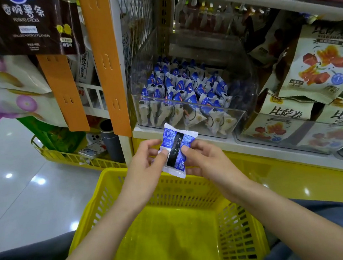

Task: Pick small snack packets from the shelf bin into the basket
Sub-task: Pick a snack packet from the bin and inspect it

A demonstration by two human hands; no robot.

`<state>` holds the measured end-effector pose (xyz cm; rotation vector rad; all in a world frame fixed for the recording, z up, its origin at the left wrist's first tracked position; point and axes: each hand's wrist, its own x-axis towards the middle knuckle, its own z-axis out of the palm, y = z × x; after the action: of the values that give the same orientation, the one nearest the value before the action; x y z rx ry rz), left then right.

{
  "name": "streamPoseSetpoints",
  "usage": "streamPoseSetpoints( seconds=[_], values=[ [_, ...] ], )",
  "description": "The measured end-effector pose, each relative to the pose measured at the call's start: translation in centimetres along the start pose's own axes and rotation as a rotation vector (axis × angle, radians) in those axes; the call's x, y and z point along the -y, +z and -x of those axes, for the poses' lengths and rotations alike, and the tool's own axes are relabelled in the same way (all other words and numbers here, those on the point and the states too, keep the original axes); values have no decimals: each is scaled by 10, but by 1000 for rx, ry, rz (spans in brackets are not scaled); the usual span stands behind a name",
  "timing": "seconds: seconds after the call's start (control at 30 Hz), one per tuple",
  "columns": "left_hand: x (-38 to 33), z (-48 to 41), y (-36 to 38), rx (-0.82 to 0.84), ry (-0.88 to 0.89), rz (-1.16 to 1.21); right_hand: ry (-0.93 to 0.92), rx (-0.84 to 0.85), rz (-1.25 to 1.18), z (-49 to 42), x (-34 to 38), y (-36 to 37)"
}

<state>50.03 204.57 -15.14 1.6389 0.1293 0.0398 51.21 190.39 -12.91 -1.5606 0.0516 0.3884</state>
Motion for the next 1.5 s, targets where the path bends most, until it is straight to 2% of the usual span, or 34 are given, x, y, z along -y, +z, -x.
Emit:
streamPoseSetpoints(
  seconds=[0.07, 0.17, 0.37, 0.6, 0.87, 1.07, 1.2, 1.33, 1.5],
  values=[
    [3, 2, -1, -56, 113, -137, -21, -34, -25, 0, -1, 1],
    [5, 6, -1, -21, 248, -334, -28, -36, -16, 1, -4, 3],
    [6, 2, -5, 13, 300, -414, -102, -63, 52, 0, -8, 6],
    [10, 8, -6, 17, 348, -703, -289, -159, 480, -1, -25, 8],
    [6, 10, -8, -37, 422, -980, -367, -42, 711, 5, -30, 6],
    [6, 9, -8, -40, 389, -1022, -392, -10, 755, 7, -32, 7],
    [7, 8, -7, -65, 389, -901, -398, -38, 721, 4, -33, 5],
    [9, 12, -1, -37, 309, -738, -386, -108, 660, -3, -33, 1],
    [14, 8, -3, 8, 285, -716, -366, -109, 607, -7, -34, 0]
  ],
)
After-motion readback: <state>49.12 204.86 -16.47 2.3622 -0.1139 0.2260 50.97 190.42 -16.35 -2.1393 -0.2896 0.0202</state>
